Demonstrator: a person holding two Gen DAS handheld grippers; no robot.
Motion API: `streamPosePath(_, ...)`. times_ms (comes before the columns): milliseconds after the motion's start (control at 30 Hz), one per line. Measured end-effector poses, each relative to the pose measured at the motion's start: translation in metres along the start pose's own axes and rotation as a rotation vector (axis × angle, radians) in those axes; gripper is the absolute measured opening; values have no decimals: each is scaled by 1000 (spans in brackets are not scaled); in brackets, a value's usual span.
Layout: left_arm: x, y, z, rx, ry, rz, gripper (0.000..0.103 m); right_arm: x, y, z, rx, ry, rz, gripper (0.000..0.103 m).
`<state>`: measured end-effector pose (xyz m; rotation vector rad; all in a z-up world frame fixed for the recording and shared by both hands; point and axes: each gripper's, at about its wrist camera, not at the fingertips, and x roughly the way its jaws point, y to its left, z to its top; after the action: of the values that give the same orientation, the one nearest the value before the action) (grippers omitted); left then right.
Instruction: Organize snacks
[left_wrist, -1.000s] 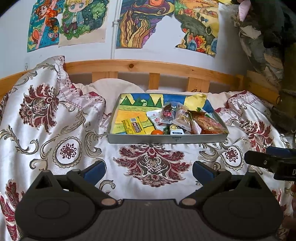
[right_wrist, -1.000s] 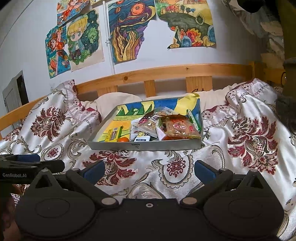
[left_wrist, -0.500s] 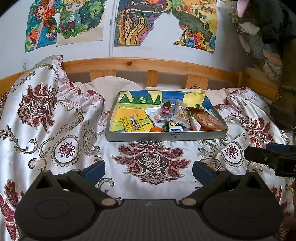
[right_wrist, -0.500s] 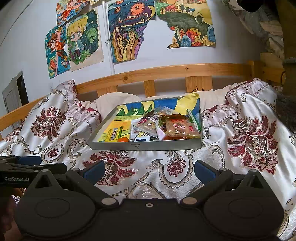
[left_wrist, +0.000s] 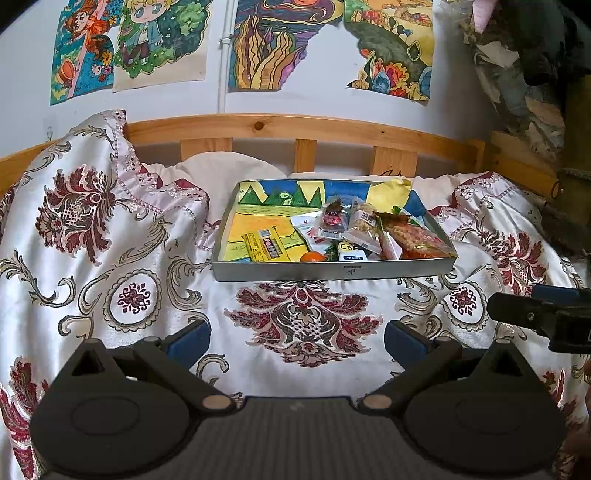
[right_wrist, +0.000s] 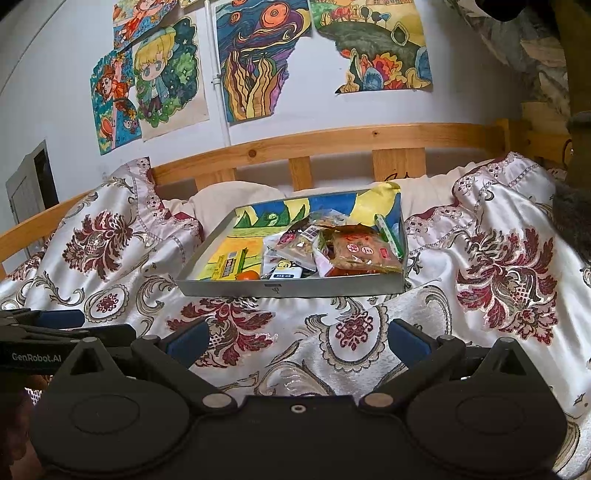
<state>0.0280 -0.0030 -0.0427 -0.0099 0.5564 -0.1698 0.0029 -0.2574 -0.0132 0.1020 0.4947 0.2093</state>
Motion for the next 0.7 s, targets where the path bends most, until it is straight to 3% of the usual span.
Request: streamPosePath(700, 0, 1, 1, -5, 6, 0, 102, 0, 0, 0, 1, 3, 5, 102)
